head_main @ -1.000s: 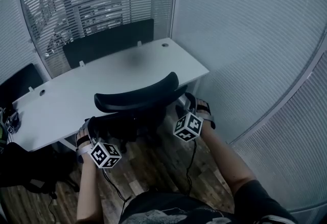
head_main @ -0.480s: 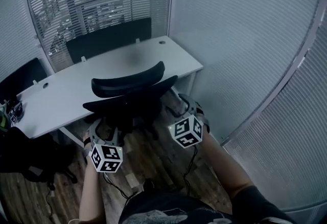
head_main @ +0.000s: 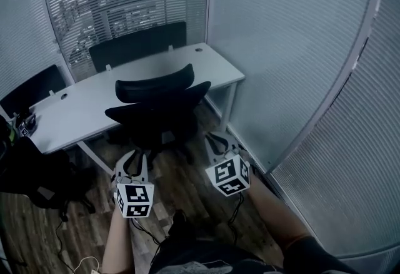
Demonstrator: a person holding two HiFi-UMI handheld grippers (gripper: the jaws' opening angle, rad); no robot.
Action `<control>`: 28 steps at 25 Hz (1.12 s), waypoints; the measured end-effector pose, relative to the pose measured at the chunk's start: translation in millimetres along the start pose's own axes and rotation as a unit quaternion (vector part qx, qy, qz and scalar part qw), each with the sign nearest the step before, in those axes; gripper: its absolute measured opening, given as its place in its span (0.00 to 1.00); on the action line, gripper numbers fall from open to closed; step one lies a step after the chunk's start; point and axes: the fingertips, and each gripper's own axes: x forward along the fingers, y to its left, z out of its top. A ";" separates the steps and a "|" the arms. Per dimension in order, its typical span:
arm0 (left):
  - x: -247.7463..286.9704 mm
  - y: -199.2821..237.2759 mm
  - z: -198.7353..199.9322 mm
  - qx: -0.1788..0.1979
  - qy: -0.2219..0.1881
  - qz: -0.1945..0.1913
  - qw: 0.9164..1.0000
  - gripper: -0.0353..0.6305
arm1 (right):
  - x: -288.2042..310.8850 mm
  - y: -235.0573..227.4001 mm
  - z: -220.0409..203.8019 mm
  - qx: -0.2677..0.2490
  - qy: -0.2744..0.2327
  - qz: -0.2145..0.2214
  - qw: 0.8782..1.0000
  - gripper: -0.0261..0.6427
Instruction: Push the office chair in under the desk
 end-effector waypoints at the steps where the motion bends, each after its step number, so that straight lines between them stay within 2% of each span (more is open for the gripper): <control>1: -8.7 -3.9 0.8 -0.012 0.000 0.001 1.000 0.15 | -9.2 4.0 0.3 0.007 -0.002 0.004 1.000 0.10; 8: -55.7 -32.9 12.0 -0.038 0.007 -0.012 0.999 0.10 | -61.6 6.4 -9.9 0.075 -0.005 0.007 0.997 0.08; 13: -56.5 -43.0 23.2 -0.039 -0.008 -0.019 0.999 0.10 | -80.0 3.8 -22.9 0.106 -0.007 0.010 0.994 0.07; 21: -53.2 -62.3 28.2 -0.060 -0.028 -0.062 0.996 0.10 | -87.1 24.4 -32.2 0.101 0.025 0.010 0.995 0.07; 28: -89.9 -31.8 -2.3 -0.070 -0.030 -0.082 0.994 0.10 | -88.0 72.9 1.3 0.112 0.033 0.001 0.993 0.07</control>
